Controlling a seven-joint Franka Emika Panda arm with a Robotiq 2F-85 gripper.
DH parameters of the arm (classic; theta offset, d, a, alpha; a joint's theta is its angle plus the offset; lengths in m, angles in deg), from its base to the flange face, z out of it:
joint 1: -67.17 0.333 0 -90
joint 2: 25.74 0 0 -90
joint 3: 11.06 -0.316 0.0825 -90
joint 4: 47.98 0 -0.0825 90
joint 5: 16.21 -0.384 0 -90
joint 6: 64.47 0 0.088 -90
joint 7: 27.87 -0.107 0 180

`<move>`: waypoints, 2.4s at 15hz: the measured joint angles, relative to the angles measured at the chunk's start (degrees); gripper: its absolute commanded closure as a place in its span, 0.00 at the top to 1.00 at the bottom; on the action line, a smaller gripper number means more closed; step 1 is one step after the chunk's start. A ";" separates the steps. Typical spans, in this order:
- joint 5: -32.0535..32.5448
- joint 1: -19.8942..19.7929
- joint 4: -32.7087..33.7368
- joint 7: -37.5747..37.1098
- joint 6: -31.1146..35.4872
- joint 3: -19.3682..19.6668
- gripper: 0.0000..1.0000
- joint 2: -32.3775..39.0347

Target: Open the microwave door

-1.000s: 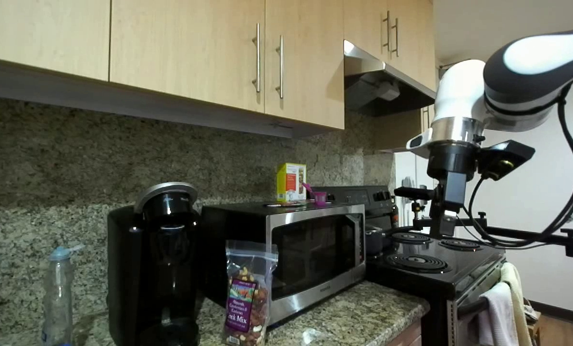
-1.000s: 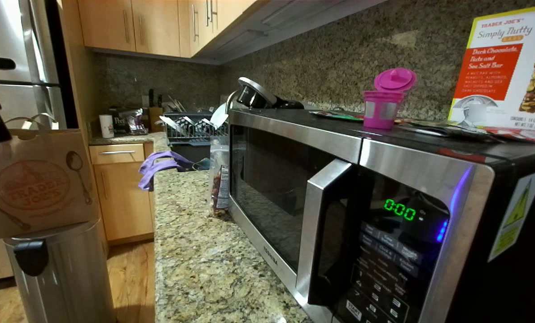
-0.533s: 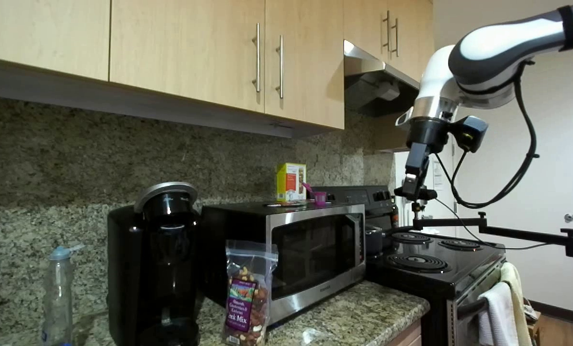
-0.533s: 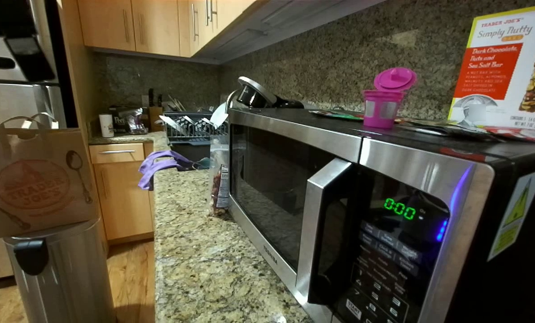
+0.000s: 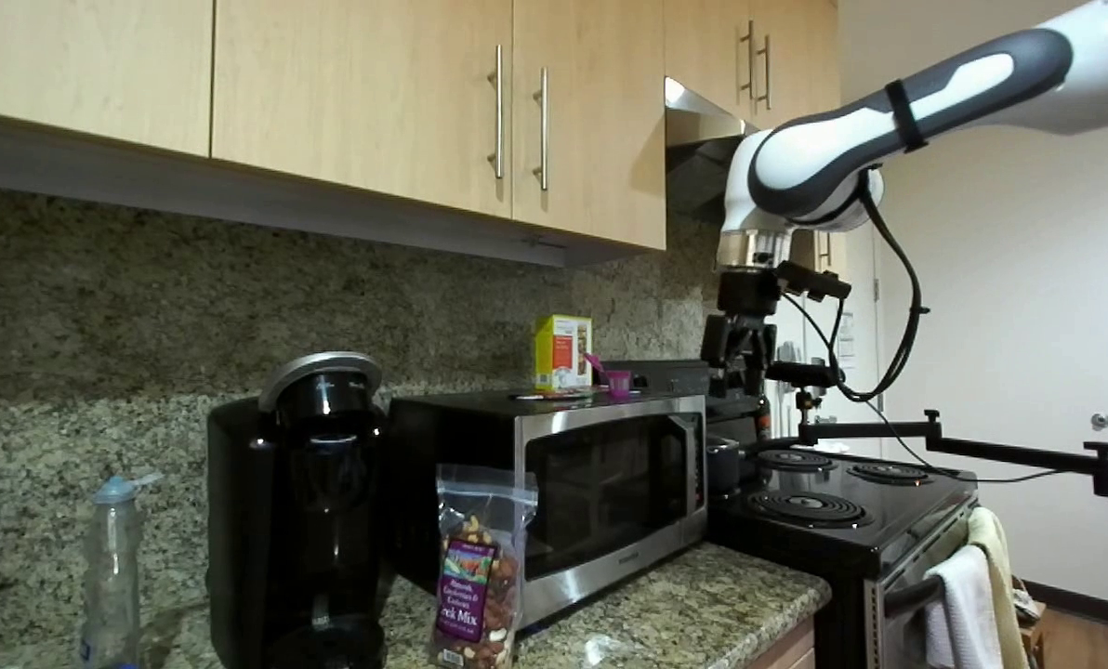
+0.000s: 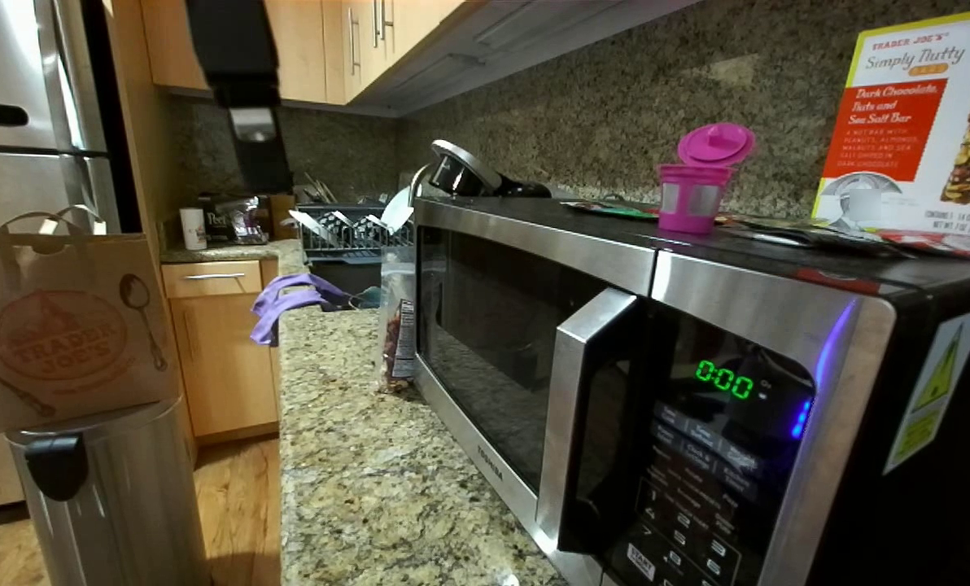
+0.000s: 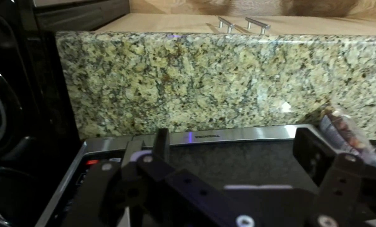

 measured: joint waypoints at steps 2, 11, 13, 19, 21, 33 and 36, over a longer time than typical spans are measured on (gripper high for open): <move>0.41 -1.86 2.63 -1.50 0.00 0.37 1.00 4.59; -0.48 -3.09 9.14 -0.68 3.82 3.45 1.00 13.13; -0.50 -3.09 9.14 -0.68 3.83 3.45 1.00 13.12; -0.74 -2.98 9.09 -1.10 6.02 3.21 1.00 15.65; -0.88 -2.82 8.41 -1.63 10.54 2.62 1.00 18.35; -0.86 -2.66 -7.88 -17.23 31.02 -0.16 1.00 24.53; -0.22 -2.59 -13.93 -23.31 39.90 -0.63 1.00 24.48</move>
